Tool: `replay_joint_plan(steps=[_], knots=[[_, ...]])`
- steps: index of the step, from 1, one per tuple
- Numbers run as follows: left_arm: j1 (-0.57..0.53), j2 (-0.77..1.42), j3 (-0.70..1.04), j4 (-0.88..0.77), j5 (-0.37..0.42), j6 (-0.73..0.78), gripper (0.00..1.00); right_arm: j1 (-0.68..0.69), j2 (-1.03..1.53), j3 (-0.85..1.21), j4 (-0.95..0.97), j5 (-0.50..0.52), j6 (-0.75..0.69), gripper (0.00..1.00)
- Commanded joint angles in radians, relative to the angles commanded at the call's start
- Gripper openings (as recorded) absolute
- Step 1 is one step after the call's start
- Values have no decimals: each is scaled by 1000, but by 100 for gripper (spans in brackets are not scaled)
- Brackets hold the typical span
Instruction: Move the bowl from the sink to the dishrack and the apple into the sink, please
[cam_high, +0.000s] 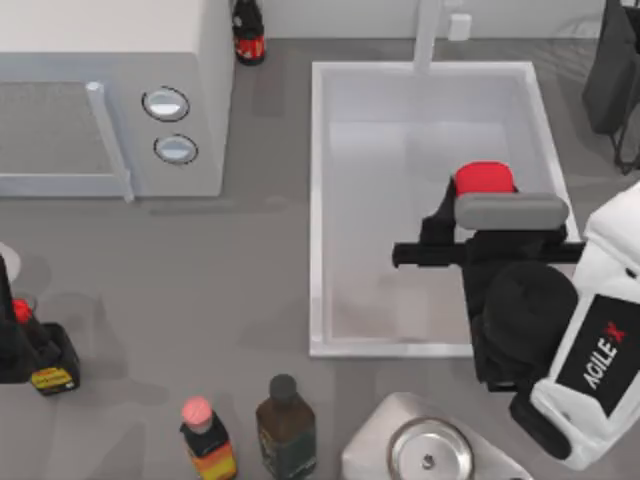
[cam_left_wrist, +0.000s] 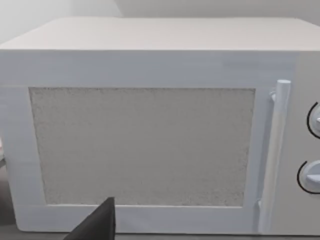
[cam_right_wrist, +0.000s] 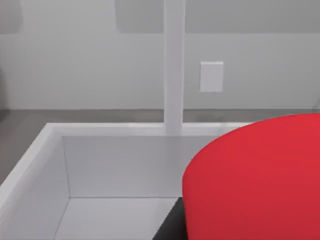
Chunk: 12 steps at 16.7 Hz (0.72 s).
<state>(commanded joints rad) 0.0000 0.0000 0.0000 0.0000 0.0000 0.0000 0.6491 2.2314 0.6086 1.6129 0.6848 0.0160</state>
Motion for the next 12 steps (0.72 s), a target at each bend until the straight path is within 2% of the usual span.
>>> replay_joint_plan(steps=[8,12], knots=[[0,0,0,0,0,0,100,0,0,0,0,0,0,98],[0,0,0,0,0,0,100,0,0,0,0,0,0,100]])
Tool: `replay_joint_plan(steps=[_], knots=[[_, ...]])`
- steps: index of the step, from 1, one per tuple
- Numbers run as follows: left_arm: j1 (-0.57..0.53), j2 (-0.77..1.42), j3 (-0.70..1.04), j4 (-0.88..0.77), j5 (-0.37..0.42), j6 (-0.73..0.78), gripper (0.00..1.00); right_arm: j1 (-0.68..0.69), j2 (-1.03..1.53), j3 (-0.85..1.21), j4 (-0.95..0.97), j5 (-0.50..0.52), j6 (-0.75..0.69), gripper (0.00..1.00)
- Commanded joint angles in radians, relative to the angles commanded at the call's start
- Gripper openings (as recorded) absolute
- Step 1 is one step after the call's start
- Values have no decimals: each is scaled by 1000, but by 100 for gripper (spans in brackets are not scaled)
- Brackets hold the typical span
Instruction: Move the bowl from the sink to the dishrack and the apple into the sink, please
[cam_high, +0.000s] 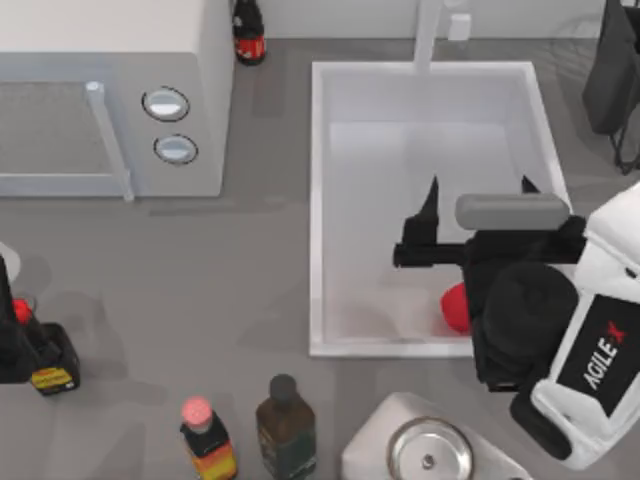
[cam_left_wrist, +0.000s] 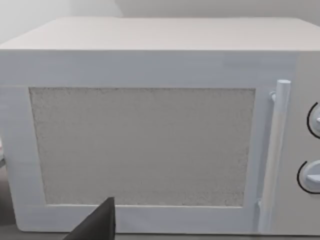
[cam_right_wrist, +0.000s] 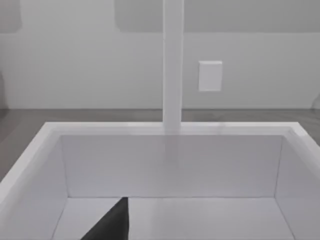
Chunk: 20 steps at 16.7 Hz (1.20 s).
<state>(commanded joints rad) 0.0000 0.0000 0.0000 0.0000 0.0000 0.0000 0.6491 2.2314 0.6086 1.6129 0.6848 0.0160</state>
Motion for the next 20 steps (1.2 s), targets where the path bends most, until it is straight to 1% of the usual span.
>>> replay_joint_plan(steps=[6,10,14,17,20], knots=[[0,0,0,0,0,0,100,1,0,1,0,0,0,100],[0,0,0,0,0,0,100,-68,-91,-48,-87,-30,-5,100],[0,0,0,0,0,0,100,-228,-324,-167,-318,-143,-2,100],[0,0,0,0,0,0,100,-348,-589,-267,-569,-249,1,100],[0,0,0,0,0,0,100,-439,-877,-364,-832,-343,-5,100]])
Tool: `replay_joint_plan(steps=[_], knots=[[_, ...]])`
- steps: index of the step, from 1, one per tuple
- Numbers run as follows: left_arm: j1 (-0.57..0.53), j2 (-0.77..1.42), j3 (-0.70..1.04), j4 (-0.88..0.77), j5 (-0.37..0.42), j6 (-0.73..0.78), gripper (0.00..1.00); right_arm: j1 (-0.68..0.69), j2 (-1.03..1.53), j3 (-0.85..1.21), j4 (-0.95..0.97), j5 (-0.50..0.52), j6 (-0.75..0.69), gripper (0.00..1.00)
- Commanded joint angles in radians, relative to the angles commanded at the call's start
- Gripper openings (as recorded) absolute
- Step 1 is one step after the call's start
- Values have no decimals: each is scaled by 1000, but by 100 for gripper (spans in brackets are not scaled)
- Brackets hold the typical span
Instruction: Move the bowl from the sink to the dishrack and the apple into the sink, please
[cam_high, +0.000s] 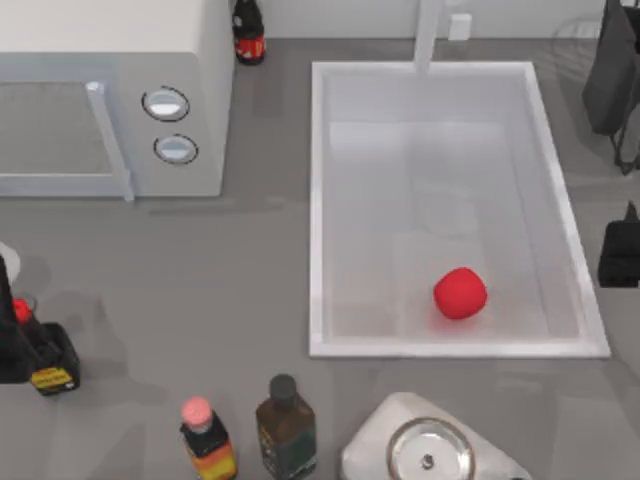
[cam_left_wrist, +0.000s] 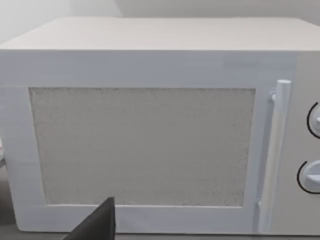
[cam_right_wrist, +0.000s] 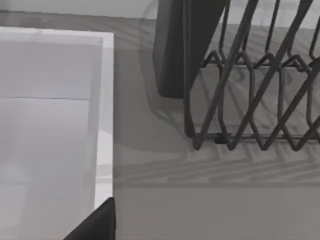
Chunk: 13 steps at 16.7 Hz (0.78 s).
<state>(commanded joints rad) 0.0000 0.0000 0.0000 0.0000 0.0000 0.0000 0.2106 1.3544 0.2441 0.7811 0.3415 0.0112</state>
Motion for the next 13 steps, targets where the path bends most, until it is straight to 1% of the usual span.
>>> replay_joint_plan(steps=[4,8,13], knots=[[0,0,0,0,0,0,100,-86,-286,-105,-251,-94,-10,100],[0,0,0,0,0,0,100,-150,-548,-159,-398,-179,0,100],[0,0,0,0,0,0,100,-194,-990,-221,-590,-265,2,100]])
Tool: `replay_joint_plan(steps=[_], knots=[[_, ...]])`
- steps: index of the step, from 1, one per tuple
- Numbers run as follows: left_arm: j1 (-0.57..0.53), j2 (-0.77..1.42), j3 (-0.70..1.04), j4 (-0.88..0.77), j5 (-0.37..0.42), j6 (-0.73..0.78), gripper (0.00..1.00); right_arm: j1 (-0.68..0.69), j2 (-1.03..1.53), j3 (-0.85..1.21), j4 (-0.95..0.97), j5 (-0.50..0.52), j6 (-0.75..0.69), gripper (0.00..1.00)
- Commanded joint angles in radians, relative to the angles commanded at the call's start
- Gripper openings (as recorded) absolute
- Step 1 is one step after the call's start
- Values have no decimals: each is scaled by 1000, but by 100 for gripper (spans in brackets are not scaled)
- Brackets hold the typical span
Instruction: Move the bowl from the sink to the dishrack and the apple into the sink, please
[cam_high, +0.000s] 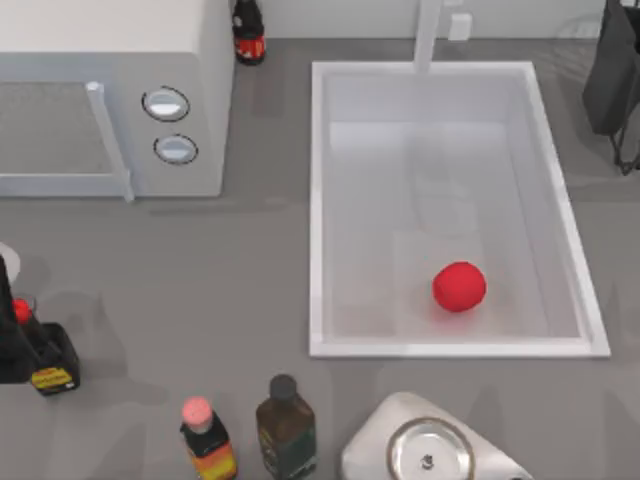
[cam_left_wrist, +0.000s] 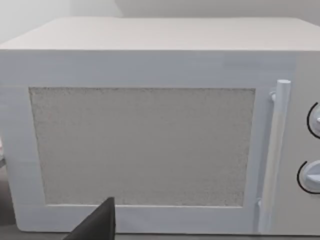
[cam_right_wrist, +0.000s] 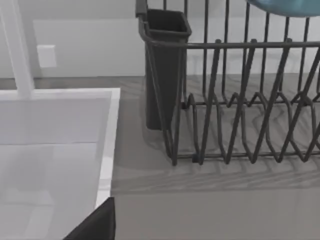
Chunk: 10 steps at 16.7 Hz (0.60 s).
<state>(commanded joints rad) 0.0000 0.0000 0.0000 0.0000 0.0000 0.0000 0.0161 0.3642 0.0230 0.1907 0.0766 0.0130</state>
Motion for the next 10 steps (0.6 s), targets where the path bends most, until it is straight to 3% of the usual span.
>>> replay_joint_plan(steps=[5,10], knots=[[0,0,0,0,0,0,100,-11,-300,-26,-153,-65,-6,100],[0,0,0,0,0,0,100,-16,-364,-23,-191,-77,-13,100]])
